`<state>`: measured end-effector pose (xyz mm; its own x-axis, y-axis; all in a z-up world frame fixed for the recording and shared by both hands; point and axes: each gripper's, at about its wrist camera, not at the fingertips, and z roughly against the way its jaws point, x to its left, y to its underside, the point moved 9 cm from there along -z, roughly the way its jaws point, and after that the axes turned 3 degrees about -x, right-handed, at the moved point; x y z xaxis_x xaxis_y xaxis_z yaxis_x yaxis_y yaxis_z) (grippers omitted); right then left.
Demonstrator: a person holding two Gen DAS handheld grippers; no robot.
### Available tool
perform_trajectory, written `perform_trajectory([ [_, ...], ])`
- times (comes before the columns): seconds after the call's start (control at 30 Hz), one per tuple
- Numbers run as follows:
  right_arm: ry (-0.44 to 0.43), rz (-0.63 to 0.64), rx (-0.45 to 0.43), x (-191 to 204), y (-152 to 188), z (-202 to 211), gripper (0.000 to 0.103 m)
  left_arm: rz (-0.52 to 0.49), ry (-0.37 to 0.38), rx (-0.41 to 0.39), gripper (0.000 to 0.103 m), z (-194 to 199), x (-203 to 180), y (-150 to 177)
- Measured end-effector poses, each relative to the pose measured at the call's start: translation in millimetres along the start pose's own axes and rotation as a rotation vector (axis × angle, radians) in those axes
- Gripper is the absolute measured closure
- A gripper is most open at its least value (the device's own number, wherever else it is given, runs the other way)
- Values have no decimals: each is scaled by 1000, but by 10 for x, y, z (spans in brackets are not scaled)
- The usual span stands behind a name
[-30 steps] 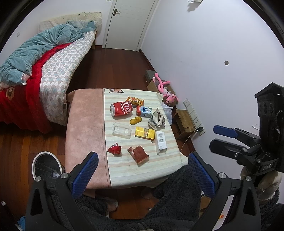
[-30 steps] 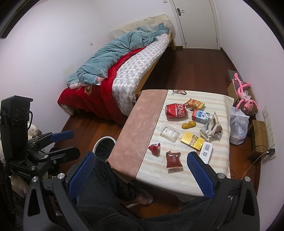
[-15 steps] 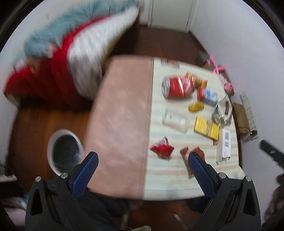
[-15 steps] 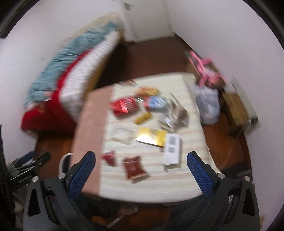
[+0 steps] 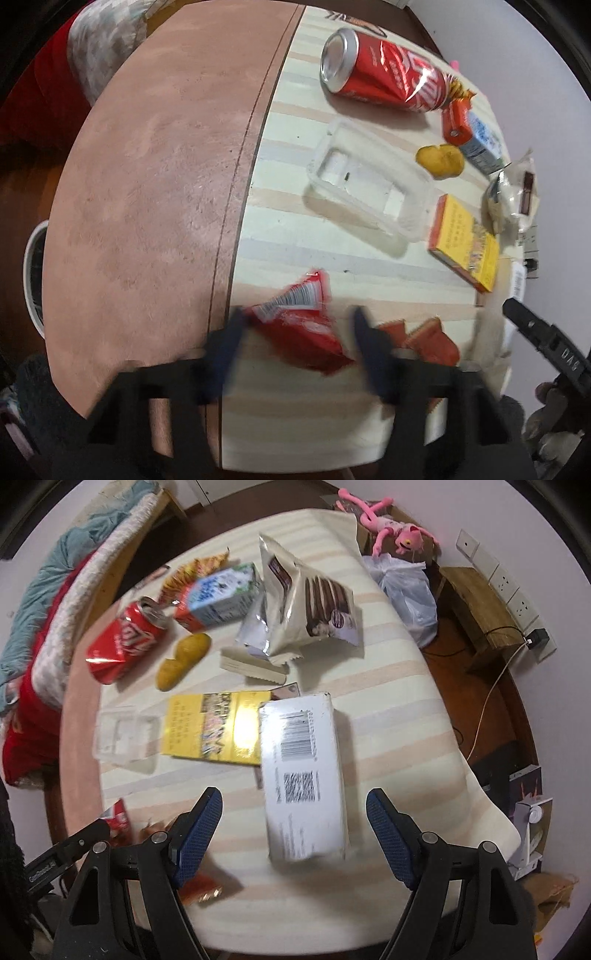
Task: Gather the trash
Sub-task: 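Grasp the white barcode box with the right tool while the left tool grasps the red chip bag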
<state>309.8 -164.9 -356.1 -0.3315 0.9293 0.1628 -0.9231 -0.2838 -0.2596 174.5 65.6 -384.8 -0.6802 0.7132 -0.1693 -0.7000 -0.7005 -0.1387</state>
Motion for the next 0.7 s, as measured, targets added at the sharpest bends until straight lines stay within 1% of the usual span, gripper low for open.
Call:
perform_trajectory([
  [0.07,14,2,7,-1,-35,-95,21,-18,-20,-24,67,13,5,-3],
  [0.13,28,15,12,19,-81,-179,22,-34,-39,-38,70,54,11,20],
  [0.17,32,26,18,38,-94,-227,29,-48,-54,-48,71,84,13,33],
  [0.2,37,35,27,68,-104,-299,41,-65,-77,-64,72,129,22,46],
  [0.27,58,49,37,72,-121,-341,51,-88,-113,-90,76,192,29,59],
  [0.3,65,54,25,79,-127,-341,53,-99,-130,-107,76,247,29,70],
  [0.4,62,71,8,94,-95,-296,54,-118,-154,-149,79,476,89,82],
  [0.43,58,74,2,102,-77,-266,54,-121,-157,-161,80,499,86,85],
  [0.47,56,77,-3,105,-46,-230,54,-128,-162,-177,85,571,92,94],
  [0.5,52,83,-15,125,-11,-174,54,-135,-165,-190,87,581,35,91],
  [0.53,50,88,-25,140,17,-124,54,-140,-165,-202,91,632,51,101],
  [0.63,26,88,-44,221,120,40,54,-145,-157,-231,96,736,84,86],
  [0.7,6,94,-64,296,176,183,54,-139,-150,-256,96,851,130,107],
])
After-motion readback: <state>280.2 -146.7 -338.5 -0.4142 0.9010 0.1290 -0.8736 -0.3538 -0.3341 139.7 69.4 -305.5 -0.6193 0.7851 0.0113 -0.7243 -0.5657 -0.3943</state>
